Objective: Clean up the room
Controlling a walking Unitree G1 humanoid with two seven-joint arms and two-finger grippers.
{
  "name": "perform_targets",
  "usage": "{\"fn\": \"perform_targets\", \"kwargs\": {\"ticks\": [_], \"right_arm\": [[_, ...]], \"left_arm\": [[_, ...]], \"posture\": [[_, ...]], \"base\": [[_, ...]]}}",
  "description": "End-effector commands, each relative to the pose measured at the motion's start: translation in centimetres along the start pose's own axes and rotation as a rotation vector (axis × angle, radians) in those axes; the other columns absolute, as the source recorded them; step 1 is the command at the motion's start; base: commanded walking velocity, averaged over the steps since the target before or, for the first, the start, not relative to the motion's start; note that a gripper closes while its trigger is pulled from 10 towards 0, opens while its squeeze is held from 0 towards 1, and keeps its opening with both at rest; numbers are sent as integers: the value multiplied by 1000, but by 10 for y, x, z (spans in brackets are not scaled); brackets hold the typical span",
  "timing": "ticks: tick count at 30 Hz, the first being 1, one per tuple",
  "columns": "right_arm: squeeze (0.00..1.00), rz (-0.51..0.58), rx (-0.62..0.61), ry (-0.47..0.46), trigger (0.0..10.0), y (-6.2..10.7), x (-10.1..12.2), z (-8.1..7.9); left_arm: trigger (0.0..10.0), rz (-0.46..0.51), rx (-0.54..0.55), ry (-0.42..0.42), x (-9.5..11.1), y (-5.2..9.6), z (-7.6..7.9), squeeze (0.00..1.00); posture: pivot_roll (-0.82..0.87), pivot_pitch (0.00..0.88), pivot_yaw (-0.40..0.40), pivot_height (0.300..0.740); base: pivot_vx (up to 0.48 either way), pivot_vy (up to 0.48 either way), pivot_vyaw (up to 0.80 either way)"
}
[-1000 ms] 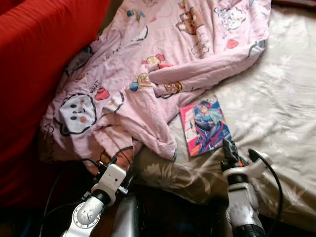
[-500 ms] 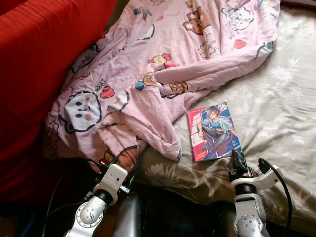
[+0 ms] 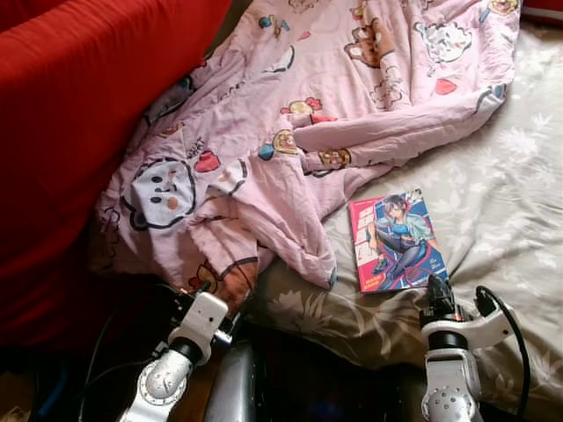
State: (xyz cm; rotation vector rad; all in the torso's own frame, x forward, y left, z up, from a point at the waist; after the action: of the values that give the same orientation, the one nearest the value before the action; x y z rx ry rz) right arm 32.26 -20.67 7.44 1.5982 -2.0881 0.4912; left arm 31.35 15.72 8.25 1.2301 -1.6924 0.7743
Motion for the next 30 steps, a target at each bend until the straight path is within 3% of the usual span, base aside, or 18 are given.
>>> {"fn": "perform_targets", "kwargs": {"ticks": [1,3,4,5,6,7,8,11,12,14,17,22,24,25,26,30], "right_arm": [[1000,23,-182,18,10000,25,1,42],[1000,29,-189,30,10000,25,2,43],[867,35,-194,40,10000,25,4,43],[867,39,-198,45,10000,25,5,43],[722,46,-205,51,10000,25,6,44],[722,46,-205,51,10000,25,6,44],[0,50,-209,49,10000,25,7,44],[0,58,-212,49,10000,23,9,43],[518,61,-214,51,10000,23,10,43],[1000,68,-190,52,10000,21,11,39],[1000,48,-36,167,10000,15,9,12],[1000,50,47,204,10000,5,8,-9],[1000,55,95,291,10000,0,9,-19],[239,67,154,365,10000,-7,10,-35],[0,77,175,374,10000,-11,11,-42],[0,82,245,478,10000,-14,11,-57]], "left_arm": [[10000,-43,-12,-7,-12,6,3,0],[10000,-42,-11,-7,-12,6,3,0],[10000,-42,-10,-7,-12,6,3,0],[10000,-41,-9,-7,-12,6,3,0],[10000,-41,-8,-7,-12,6,3,0],[10000,-41,-8,-7,-12,6,3,0],[10000,-41,-7,-7,-12,6,2,0],[10000,-41,-4,-8,-12,6,2,0],[10000,-41,-3,-8,-12,6,2,0],[10000,-40,0,-9,-12,5,1,0],[10000,-34,8,-4,-11,4,-1,0],[10000,-9,20,18,-2,-2,-5,0],[10000,8,29,39,3,-5,-7,0],[10000,35,43,70,12,-10,-10,0],[10000,48,52,87,16,-13,-11,0],[10000,70,89,133,22,-16,-18,0]], "posture": [[62,299,82,574],[63,301,81,574],[63,302,81,574],[64,303,81,574],[64,303,80,574],[64,303,80,574],[64,304,80,574],[65,307,78,574],[65,307,78,574],[67,309,77,574],[65,311,78,574],[61,316,77,574],[60,318,78,574],[58,319,79,574],[57,319,75,574],[54,320,72,574]], "base": [[0,0,0],[0,0,0],[0,0,0],[0,0,0],[0,0,0],[0,0,0],[0,0,0],[0,0,0],[0,0,0],[0,0,0],[0,0,0],[0,0,0],[0,0,0],[0,0,0],[0,0,0],[0,0,0]]}}
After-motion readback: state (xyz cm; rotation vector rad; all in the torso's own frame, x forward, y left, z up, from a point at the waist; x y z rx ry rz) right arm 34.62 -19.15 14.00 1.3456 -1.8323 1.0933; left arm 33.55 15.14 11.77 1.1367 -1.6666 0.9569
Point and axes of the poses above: a point about 5 cm out from each wrist's last joint towards the gripper, its own y axis pointing back from the gripper into the wrist, its own x axis along the axis of the wrist's last joint, z = x × y, the point moved 2 cm from there along -y, pointing out of the wrist towards the gripper, and after that the axes turned 1 degree about -y, right-handed, at the moved point
